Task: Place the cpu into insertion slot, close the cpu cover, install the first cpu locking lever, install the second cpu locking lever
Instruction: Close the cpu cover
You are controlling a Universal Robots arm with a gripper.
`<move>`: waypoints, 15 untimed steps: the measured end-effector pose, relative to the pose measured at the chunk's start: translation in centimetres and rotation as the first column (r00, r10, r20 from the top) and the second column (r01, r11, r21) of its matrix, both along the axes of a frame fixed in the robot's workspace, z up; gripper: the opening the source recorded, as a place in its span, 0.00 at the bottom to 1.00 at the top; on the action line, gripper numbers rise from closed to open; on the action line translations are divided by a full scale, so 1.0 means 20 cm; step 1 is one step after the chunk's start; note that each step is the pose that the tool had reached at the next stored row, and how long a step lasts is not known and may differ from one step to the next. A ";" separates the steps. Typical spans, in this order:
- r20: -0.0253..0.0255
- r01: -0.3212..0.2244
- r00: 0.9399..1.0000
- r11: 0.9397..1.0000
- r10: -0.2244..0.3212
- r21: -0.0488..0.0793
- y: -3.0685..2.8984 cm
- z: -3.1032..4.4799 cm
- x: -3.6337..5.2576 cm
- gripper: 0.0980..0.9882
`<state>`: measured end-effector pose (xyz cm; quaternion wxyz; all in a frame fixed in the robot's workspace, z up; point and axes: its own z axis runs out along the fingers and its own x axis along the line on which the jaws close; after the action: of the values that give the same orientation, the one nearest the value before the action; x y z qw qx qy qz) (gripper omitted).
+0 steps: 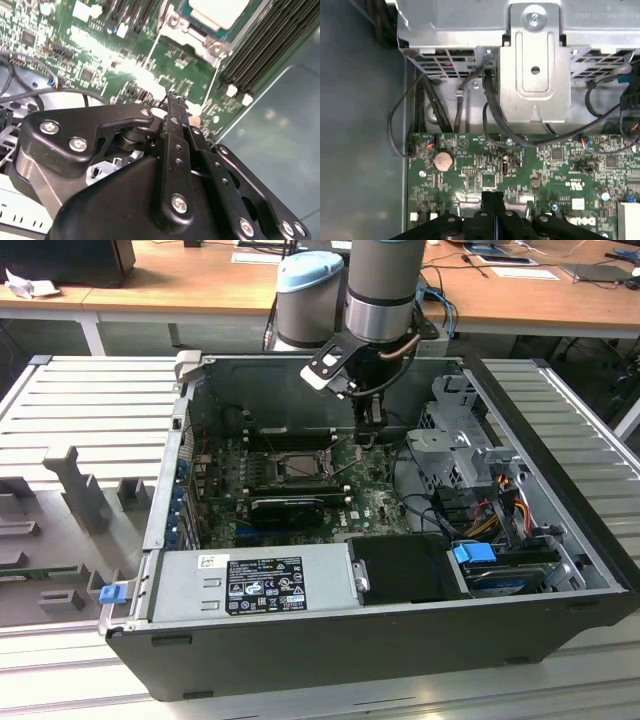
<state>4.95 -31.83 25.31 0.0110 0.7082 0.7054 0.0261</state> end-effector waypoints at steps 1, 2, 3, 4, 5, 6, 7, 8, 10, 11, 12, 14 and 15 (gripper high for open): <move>0.000 0.000 1.000 1.000 0.000 0.000 0.000 0.000 0.011 0.01; -0.001 0.000 1.000 1.000 0.000 0.000 0.000 0.000 0.022 0.01; -0.001 0.000 1.000 1.000 0.000 0.000 0.000 0.000 0.031 0.01; -0.002 0.000 1.000 1.000 0.000 0.000 0.000 0.000 0.054 0.01; -0.002 0.000 1.000 1.000 0.000 0.000 0.000 -0.005 0.064 0.01; -0.002 0.000 1.000 1.000 0.000 0.000 0.000 -0.028 0.068 0.01; -0.003 0.000 1.000 1.000 0.000 0.000 0.000 -0.036 0.070 0.01; -0.008 0.000 1.000 1.000 0.000 0.000 0.000 -0.036 0.070 0.01; -0.022 0.000 1.000 1.000 0.000 0.000 0.000 -0.035 0.070 0.01; -0.025 0.000 1.000 1.000 0.000 0.001 0.000 -0.035 0.069 0.01; -0.025 0.000 1.000 1.000 0.000 0.001 0.000 -0.035 0.063 0.01; -0.025 0.000 1.000 1.000 0.000 0.001 0.000 -0.035 0.056 0.01; -0.025 0.000 1.000 1.000 0.000 0.001 0.000 -0.035 0.047 0.01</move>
<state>5.88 -31.83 24.61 0.0017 0.7084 0.7056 0.0177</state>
